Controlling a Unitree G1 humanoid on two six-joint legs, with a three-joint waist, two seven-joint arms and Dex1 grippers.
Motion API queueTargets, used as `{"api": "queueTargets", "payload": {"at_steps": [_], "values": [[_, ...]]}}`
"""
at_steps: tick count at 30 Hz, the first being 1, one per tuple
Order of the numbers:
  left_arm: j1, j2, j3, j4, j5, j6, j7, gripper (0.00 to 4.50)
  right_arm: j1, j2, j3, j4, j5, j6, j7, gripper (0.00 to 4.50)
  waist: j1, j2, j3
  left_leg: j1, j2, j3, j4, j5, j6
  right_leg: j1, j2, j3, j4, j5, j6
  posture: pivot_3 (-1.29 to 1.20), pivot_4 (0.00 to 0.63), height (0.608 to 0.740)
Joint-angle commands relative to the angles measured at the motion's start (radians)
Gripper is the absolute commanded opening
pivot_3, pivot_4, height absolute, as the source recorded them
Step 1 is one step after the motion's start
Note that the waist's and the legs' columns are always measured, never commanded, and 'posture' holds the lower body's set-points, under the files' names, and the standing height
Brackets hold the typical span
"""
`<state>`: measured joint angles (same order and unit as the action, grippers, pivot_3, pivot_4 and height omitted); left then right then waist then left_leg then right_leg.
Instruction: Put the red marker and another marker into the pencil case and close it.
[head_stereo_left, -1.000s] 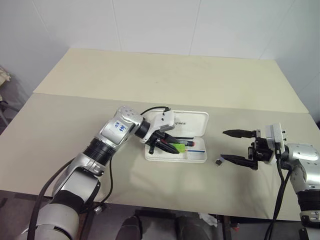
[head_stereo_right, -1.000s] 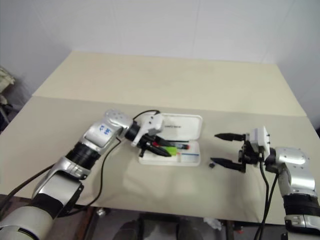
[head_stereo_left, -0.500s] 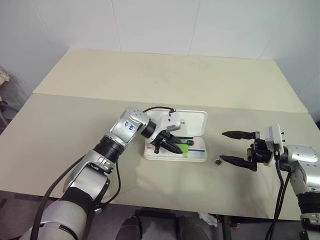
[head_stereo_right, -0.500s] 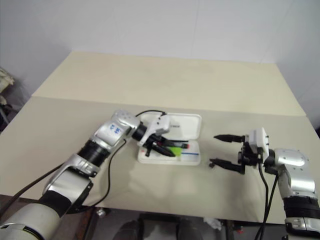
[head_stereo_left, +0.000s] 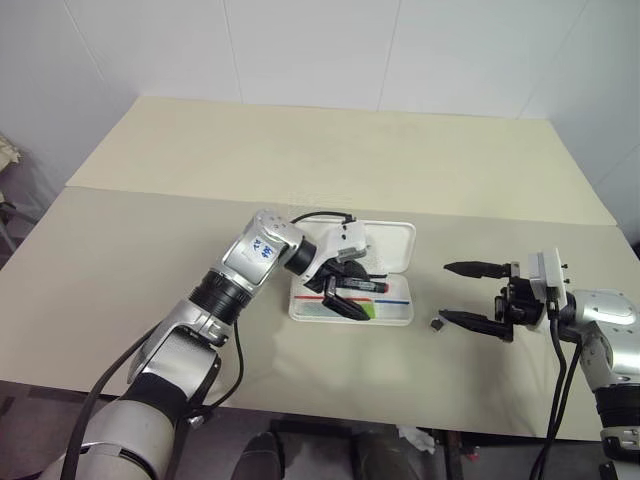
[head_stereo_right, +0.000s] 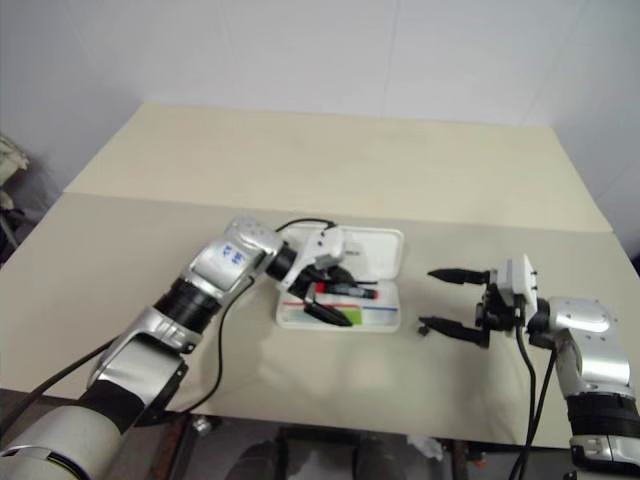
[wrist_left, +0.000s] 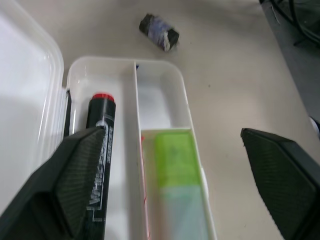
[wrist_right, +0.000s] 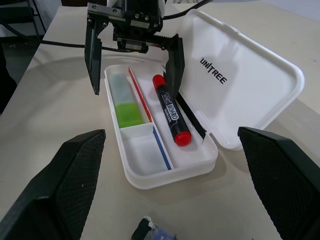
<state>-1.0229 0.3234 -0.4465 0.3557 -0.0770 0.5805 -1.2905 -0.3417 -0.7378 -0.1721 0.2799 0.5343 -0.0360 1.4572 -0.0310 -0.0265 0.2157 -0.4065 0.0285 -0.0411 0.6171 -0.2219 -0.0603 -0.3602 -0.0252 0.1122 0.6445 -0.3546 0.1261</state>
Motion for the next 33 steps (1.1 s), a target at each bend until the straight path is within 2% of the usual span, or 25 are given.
{"api": "queueTargets", "payload": {"at_steps": [1,11,17,21,25,27,30,33], "values": [[0.016,0.013,0.034,-0.098,-0.022,0.022,0.018,4.47,-0.014,0.000,-0.015,-0.008,-0.001,-0.002,-0.008,4.50,0.000,0.000,0.000,0.000,0.000,0.000,0.000,0.000,0.000,0.000,0.000,0.000,0.000,0.000,0.000,0.00,0.150,0.740],[0.181,0.103,0.127,-0.406,-0.086,0.104,0.103,4.47,0.042,-0.037,-0.009,-0.018,-0.085,-0.009,-0.077,4.50,0.001,0.000,0.000,0.000,0.000,0.000,0.000,0.000,0.000,0.000,0.000,0.000,0.001,0.000,0.000,0.00,0.150,0.740],[0.290,0.145,0.208,-0.576,-0.145,0.108,0.174,4.47,-0.013,-0.085,0.027,0.029,-0.134,-0.055,0.007,4.50,-0.001,0.000,0.000,0.000,0.001,0.000,0.003,0.000,0.000,0.001,0.000,0.000,0.002,0.000,0.000,0.00,0.150,0.740],[0.376,0.158,0.303,-0.690,-0.220,0.148,0.240,4.47,-0.160,-0.117,0.101,0.149,-0.199,-0.127,0.121,4.50,-0.010,0.000,0.000,0.002,0.001,0.000,0.005,0.000,0.000,0.002,0.000,0.000,0.003,0.000,0.000,0.00,0.150,0.740],[0.461,0.184,0.357,-0.763,-0.279,0.155,0.268,4.47,-0.262,-0.133,0.201,0.238,-0.220,-0.162,0.156,4.50,-0.015,0.000,0.000,0.002,0.001,-0.001,0.005,0.000,0.000,0.002,0.000,0.000,0.003,0.000,0.000,0.00,0.150,0.740],[0.527,0.203,0.388,-0.791,-0.299,0.114,0.264,4.47,-0.310,-0.141,0.272,0.288,-0.245,-0.202,0.157,4.50,-0.019,0.000,0.000,0.002,0.001,-0.001,0.004,0.000,0.000,0.002,-0.001,0.000,0.003,0.000,0.000,0.00,0.150,0.740],[0.667,0.238,0.448,-0.809,-0.312,-0.051,0.219,4.47,-0.384,-0.142,0.384,0.366,-0.263,-0.277,0.157,4.50,-0.027,0.000,0.000,0.001,0.001,0.000,0.002,-0.001,0.001,0.001,-0.002,0.000,0.001,0.000,-0.001,0.00,0.150,0.740],[0.741,0.281,0.476,-0.789,-0.326,-0.131,0.178,4.47,-0.437,-0.155,0.469,0.419,-0.249,-0.334,0.157,4.50,-0.026,0.001,0.000,0.001,0.002,0.001,0.002,-0.001,0.001,0.001,-0.002,0.000,0.000,-0.001,-0.001,0.00,0.150,0.740]]}}
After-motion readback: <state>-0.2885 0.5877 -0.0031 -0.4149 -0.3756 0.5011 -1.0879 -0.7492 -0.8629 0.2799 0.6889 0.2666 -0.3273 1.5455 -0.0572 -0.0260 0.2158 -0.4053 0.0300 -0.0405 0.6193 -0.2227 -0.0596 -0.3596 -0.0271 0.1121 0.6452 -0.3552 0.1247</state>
